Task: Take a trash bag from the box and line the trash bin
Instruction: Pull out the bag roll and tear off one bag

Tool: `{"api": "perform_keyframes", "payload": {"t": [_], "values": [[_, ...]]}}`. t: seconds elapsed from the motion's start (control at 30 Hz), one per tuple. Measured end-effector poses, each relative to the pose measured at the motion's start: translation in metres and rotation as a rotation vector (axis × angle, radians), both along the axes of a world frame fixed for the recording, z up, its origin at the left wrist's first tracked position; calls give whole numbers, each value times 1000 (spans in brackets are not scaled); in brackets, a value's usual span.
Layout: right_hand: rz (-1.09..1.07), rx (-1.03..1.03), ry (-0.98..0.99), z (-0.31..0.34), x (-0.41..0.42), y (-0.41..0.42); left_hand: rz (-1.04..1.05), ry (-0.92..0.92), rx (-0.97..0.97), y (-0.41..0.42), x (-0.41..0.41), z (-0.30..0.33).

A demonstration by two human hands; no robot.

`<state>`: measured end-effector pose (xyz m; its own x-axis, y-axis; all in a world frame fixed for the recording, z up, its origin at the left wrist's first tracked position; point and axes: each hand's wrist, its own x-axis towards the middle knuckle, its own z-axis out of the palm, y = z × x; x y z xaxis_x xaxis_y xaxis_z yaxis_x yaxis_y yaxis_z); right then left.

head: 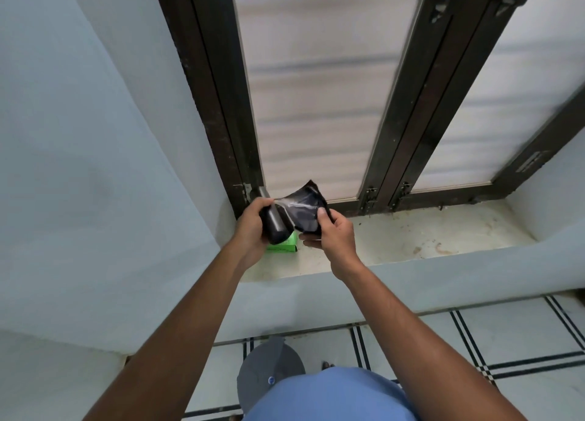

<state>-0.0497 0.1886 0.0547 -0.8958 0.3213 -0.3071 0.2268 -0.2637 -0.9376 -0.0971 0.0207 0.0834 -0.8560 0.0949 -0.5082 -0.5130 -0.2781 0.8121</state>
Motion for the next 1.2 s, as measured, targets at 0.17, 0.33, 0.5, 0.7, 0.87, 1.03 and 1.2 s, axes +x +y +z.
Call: {"api": "perform_keyframes", "payload": {"t": [0.17,0.33,0.5,0.7,0.87,1.03,1.2], "values": [[-85,-207,-98,6,10,-16,-72,24,32,3,3,3],[66,-274,-154,4,21,-33,-147,129,-114,2,0,-1],[-70,-268,-129,4,10,-13,-159,185,-54,-8,-2,0],[-269,-332,-132,9,7,9,-35,46,-6,-15,-6,4],[71,-517,-270,12,25,-16,-187,139,42,-8,-2,8],[84,-461,-263,7,19,-26,-99,101,75,-4,0,12],[-148,-461,-198,4,11,-9,-108,157,40,-11,0,15]]}}
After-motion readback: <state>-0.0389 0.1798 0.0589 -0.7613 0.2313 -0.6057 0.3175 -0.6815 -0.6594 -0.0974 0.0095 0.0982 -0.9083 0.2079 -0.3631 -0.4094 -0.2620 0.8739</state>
